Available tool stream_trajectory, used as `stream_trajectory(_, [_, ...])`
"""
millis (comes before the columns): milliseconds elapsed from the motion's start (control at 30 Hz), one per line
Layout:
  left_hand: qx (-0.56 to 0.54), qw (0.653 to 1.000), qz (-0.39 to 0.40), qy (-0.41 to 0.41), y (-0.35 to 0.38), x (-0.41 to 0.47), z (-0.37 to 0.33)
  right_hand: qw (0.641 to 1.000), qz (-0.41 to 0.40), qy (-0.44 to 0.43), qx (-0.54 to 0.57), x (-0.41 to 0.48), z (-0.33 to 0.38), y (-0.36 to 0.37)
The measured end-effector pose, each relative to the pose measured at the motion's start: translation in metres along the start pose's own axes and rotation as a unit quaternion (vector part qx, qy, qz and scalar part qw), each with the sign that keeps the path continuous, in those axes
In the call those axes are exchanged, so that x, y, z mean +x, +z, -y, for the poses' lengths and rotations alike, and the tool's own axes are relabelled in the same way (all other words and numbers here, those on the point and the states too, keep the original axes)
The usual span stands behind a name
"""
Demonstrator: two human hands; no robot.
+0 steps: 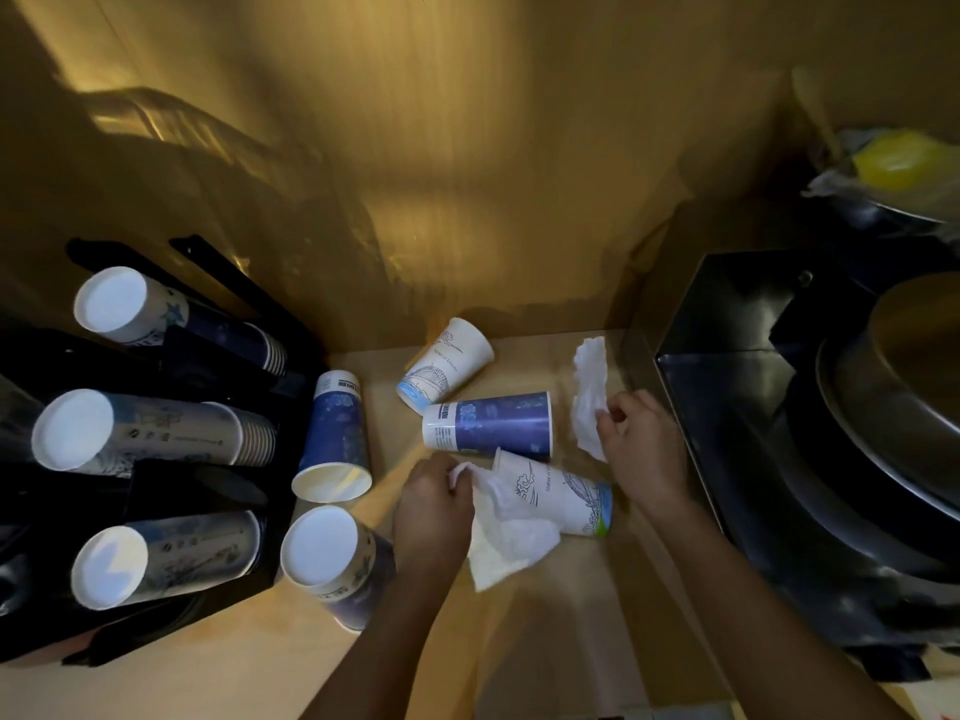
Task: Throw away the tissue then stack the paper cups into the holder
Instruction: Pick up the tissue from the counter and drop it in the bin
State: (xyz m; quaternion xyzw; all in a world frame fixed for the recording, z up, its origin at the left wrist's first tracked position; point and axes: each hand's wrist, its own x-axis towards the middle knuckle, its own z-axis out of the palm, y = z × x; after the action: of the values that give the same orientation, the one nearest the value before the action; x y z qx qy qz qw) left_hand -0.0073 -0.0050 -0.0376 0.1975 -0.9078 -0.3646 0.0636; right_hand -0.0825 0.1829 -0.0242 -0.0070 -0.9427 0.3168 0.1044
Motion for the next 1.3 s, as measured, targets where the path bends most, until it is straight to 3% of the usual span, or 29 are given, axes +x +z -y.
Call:
stream_trajectory(267, [-0.240,0.969,-0.048,-0.016,-0.071,-0.008,-0.049,0.995,-0.039,-0.067,0.068,0.006,0.030,-0.018])
stream_trajectory(467, [-0.216,0.963,-0.154,0.054,-0.136,-0.030,-0.056,0.983,-0.042,-0.131,0.124,0.005,0.079,-0.032])
stream_trajectory(700, [-0.234,0.935,-0.261,0.048,-0.218,-0.066,-0.019,0.941,-0.035,-0.238,0.239,-0.032,0.151,-0.045])
stream_trajectory(833, [-0.186,0.928,-0.321,0.044,-0.264,-0.097,0.013,0.903,-0.005,-0.326,0.279,-0.066,0.203,-0.052])
stream_trajectory(1000, [-0.202,0.900,-0.385,-0.033,-0.314,-0.150,0.079,0.840,0.061,-0.439,0.312,-0.135,0.281,-0.040])
stream_trajectory(1167, [-0.198,0.883,-0.402,-0.141,-0.342,-0.212,0.159,0.753,0.217,-0.529,0.326,-0.210,0.329,-0.004])
stream_trajectory(1300, [-0.148,0.881,-0.398,-0.209,-0.344,-0.250,0.211,0.717,0.305,-0.572,0.256,-0.263,0.344,0.033])
